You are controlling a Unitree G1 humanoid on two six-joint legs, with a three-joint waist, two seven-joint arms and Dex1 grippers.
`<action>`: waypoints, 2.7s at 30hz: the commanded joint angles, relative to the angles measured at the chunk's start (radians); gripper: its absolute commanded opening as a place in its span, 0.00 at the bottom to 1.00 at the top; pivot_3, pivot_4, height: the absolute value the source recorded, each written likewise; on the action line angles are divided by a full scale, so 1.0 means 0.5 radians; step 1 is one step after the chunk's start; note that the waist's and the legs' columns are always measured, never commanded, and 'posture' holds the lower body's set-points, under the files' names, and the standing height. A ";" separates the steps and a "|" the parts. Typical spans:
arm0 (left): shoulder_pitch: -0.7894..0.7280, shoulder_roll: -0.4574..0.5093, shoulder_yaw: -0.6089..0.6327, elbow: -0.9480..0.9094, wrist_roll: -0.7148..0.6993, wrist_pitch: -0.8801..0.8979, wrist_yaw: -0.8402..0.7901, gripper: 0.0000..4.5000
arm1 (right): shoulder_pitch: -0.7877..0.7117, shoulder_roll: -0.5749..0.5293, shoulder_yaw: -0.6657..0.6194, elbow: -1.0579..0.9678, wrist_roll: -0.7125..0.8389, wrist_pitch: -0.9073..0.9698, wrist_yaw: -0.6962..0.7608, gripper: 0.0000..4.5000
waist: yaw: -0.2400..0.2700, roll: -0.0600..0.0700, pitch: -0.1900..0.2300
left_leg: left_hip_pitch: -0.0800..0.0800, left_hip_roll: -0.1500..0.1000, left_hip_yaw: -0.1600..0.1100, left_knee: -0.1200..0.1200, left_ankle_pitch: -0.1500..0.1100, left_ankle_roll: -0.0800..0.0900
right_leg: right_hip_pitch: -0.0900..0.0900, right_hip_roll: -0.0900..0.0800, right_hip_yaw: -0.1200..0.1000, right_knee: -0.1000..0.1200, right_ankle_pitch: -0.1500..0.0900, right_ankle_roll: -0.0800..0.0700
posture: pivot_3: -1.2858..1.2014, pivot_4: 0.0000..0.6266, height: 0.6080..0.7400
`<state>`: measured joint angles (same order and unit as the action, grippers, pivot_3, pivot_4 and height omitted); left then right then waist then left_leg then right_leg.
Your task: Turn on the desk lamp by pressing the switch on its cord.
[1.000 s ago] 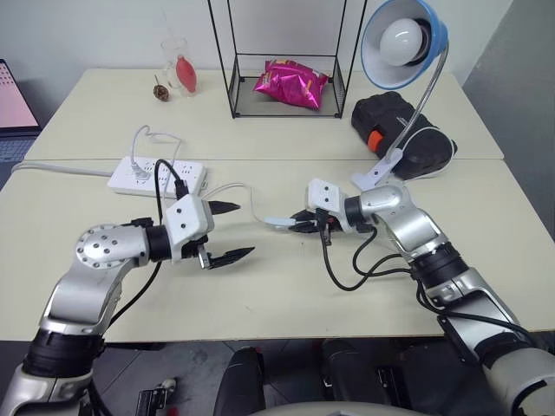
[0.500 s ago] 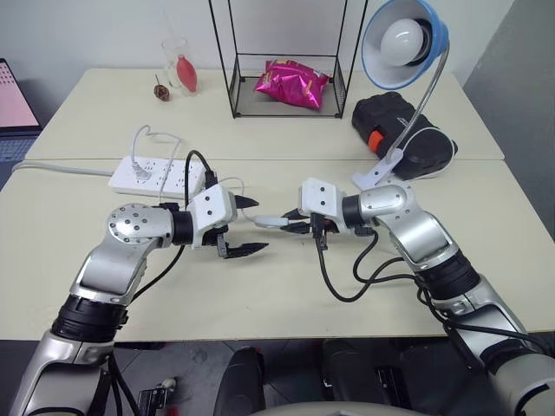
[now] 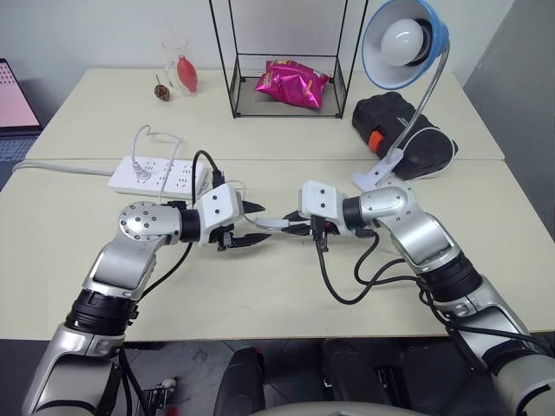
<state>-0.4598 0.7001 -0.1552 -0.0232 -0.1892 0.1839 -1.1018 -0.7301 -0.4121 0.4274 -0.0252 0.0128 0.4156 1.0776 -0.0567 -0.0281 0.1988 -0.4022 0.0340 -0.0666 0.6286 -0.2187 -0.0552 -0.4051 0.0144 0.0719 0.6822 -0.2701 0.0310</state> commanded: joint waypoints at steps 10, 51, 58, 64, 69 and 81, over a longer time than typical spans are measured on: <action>-0.068 -0.033 -0.007 0.046 0.075 -0.090 -0.004 0.16 | -0.020 -0.006 0.009 -0.104 0.008 -0.003 0.000 0.08 | 0.000 0.000 0.000 | 0.000 0.000 0.000 0.000 0.000 0.000 | 0.000 0.000 0.000 0.000 0.000 0.000 | 0.52 0.24 1.00; 0.459 0.333 0.390 -0.406 -0.184 -0.057 -0.107 1.00 | -0.287 0.161 0.032 1.151 -0.163 -0.799 0.054 0.08 | -0.001 0.000 0.000 | 0.000 0.000 0.001 -0.001 0.000 0.000 | 0.000 -0.001 0.000 -0.001 0.001 -0.002 | 0.52 0.24 1.00; 0.556 0.311 0.456 -0.345 -0.160 -0.058 -0.002 1.00 | -0.291 0.150 -0.047 1.161 -0.107 -0.801 0.100 0.43 | -0.002 0.001 0.000 | 0.001 0.000 0.001 0.000 0.000 0.000 | 0.000 -0.001 0.000 0.000 0.001 -0.002 | 0.52 0.24 1.00; 0.691 0.312 0.573 -0.366 -0.293 0.041 0.022 1.00 | -0.128 -0.044 -0.153 0.684 -0.002 -0.595 0.220 0.77 | 0.002 0.001 0.001 | 0.000 0.000 0.000 -0.001 0.000 0.000 | 0.000 -0.001 0.000 -0.001 0.001 -0.003 | 0.52 0.24 1.00; 0.802 0.398 0.639 -0.404 -0.235 0.085 0.054 1.00 | 0.134 -0.350 -0.288 -0.035 0.119 -0.336 0.291 0.99 | 0.008 0.001 0.001 | -0.002 0.000 -0.001 -0.001 0.000 0.000 | -0.001 -0.002 -0.001 -0.001 0.000 -0.001 | 0.52 0.24 1.00; 0.809 0.455 0.663 -0.566 -0.271 0.210 0.086 1.00 | 0.532 -0.604 -0.544 -0.767 0.304 0.241 0.024 0.99 | 0.004 0.001 0.001 | 0.003 0.000 0.003 0.000 0.000 0.000 | 0.001 -0.002 0.002 -0.001 0.000 0.001 | 0.52 0.24 1.00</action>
<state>-0.0352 0.9127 0.1644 -0.2714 -0.3140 0.2811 -1.0617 -0.4620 -0.7055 0.1778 -0.3681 0.1465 0.5338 1.1075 -0.0546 -0.0273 0.1993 -0.4008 0.0343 -0.0649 0.6286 -0.2186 -0.0552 -0.4048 0.0134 0.0727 0.6818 -0.2702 0.0314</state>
